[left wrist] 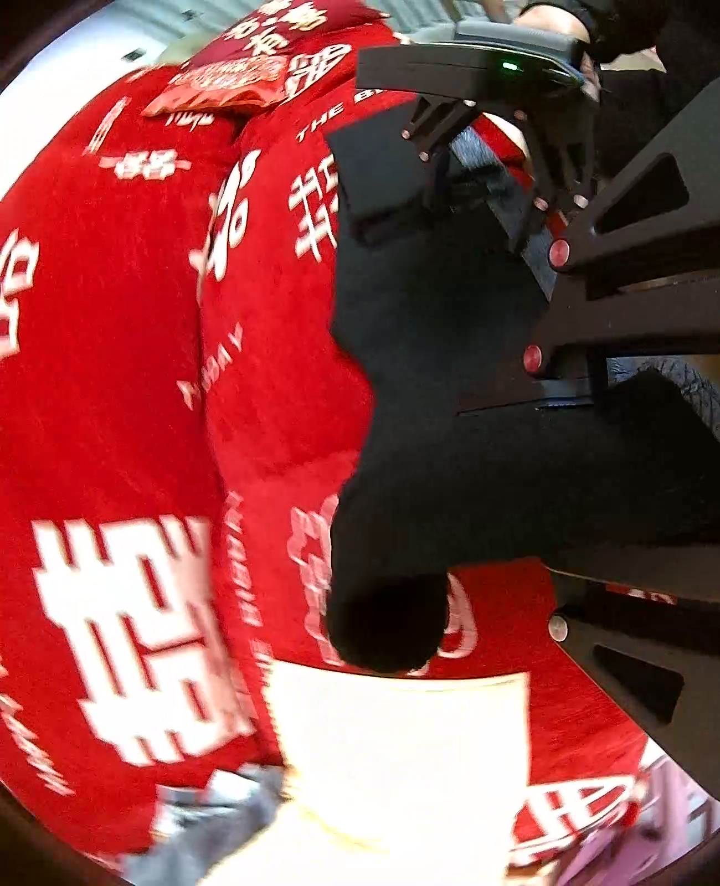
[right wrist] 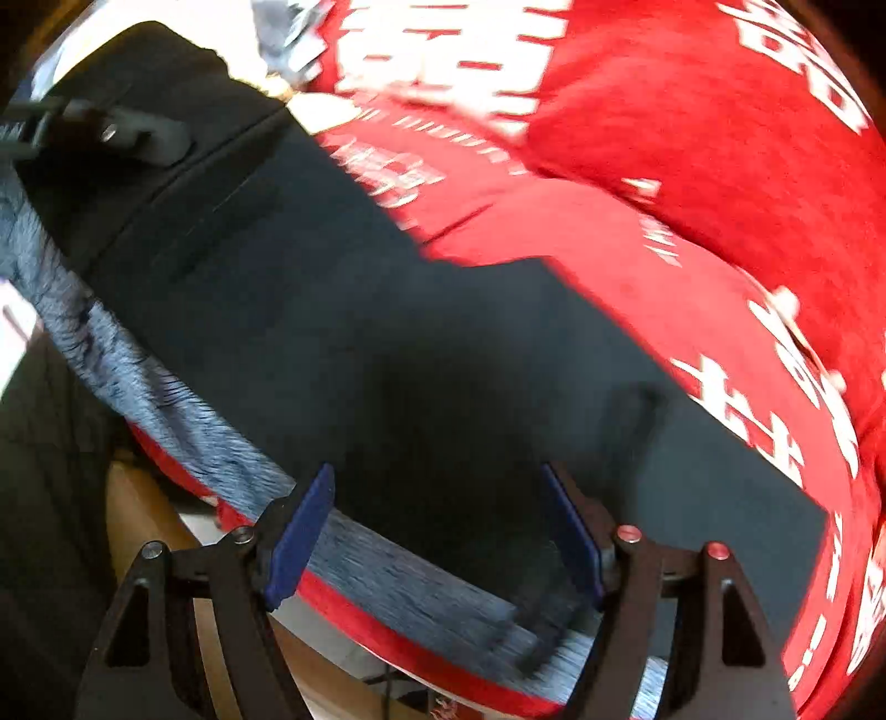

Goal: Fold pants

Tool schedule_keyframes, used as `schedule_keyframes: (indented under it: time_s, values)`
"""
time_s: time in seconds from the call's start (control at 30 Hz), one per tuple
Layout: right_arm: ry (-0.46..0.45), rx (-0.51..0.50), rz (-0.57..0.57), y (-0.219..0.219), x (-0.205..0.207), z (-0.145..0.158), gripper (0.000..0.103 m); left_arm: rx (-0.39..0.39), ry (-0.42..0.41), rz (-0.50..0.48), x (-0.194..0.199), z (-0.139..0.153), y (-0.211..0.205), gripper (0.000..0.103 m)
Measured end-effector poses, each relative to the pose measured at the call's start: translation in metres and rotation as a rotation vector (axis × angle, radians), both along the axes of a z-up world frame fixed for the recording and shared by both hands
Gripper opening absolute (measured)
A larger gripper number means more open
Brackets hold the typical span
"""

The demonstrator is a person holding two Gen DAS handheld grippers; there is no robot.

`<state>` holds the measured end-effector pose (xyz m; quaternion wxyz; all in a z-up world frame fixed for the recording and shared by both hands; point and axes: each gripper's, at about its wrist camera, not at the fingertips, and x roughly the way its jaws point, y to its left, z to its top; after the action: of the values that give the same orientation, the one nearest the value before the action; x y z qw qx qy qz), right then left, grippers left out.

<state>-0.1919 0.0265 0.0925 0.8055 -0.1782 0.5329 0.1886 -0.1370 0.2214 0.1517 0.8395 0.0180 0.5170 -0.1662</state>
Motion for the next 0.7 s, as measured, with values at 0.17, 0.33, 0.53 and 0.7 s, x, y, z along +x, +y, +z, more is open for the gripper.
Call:
schedule_keyframes:
  time_s: [0.17,0.33,0.53,0.7]
  values:
    - [-0.031,0.017,-0.180,-0.075,0.007,0.011,0.079,0.036,-0.035,-0.090,0.009,0.027,-0.067,0.017]
    - [-0.027,0.034,-0.342,-0.142,0.001,0.010,0.079,0.067,-0.057,-0.232,0.005,0.040,-0.152,0.017]
    - [-0.036,0.045,-0.416,-0.188,-0.010,0.009,0.079,0.094,-0.070,-0.376,0.002,0.053,-0.266,0.017]
    - [-0.044,0.068,-0.426,-0.206,-0.028,0.008,0.081,0.169,0.001,-0.452,0.005,0.012,-0.343,0.017]
